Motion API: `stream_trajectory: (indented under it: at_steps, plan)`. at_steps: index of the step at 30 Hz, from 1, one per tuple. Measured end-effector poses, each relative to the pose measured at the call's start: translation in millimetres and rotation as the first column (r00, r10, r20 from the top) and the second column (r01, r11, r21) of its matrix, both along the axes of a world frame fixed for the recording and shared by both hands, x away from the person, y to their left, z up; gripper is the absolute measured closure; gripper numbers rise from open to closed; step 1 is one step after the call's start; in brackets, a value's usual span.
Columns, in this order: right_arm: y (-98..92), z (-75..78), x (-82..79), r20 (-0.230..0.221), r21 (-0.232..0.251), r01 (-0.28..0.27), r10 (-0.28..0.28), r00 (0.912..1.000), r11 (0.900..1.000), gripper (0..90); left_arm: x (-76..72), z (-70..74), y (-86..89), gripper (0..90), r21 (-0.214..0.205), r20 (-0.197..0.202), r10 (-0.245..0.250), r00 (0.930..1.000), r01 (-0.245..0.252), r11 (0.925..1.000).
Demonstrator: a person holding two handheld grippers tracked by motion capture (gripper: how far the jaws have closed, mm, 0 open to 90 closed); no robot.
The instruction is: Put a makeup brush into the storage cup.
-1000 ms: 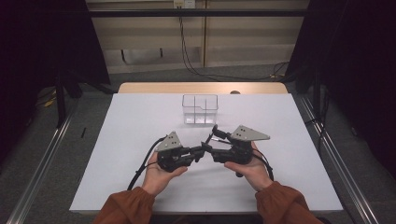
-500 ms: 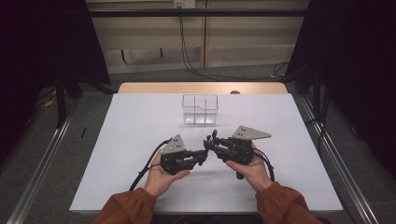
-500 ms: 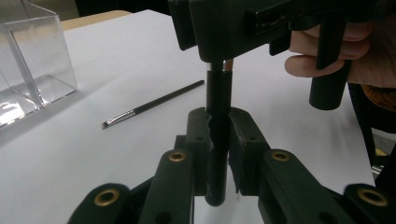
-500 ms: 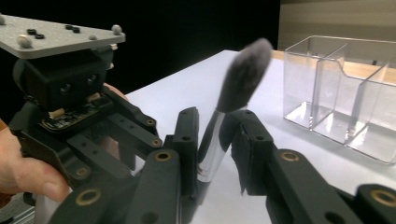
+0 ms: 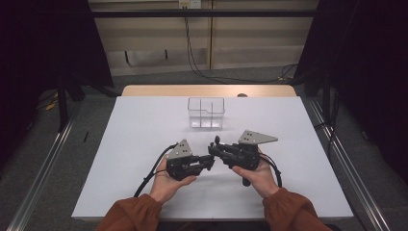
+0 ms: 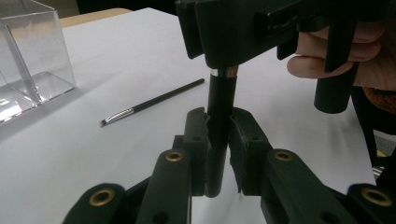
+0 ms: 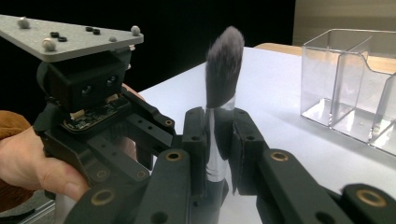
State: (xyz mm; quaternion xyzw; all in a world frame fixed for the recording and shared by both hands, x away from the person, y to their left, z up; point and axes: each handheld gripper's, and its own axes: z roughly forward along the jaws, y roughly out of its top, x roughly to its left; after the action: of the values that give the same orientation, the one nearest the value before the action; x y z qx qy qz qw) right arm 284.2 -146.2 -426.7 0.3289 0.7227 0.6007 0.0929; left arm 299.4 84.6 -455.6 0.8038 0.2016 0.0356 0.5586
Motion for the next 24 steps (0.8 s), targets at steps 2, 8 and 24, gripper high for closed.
stream_trajectory:
  at_steps: [2, 8, 24]
  plan:
    - [0.1, -0.1, 0.3, -0.003, 0.002, -0.001, 0.001, 1.0000, 1.0000, 78.8, 0.3, 0.2, 0.1, 75.1, -0.010, 0.004, 0.005, 1.0000, -0.005, 0.9999]
    - [2.5, 0.3, -0.4, 0.003, -0.005, -0.012, 0.012, 0.9999, 0.9999, 78.9, 1.2, -1.6, -0.7, 65.6, 0.007, 0.014, 0.003, 0.9999, -0.003, 1.0000]
    - [-5.7, 2.4, 2.6, -0.002, 0.004, 0.002, -0.002, 1.0000, 1.0000, 78.9, 2.5, 0.4, 2.9, 36.0, 0.000, 0.003, 0.057, 0.9984, -0.057, 0.9984]
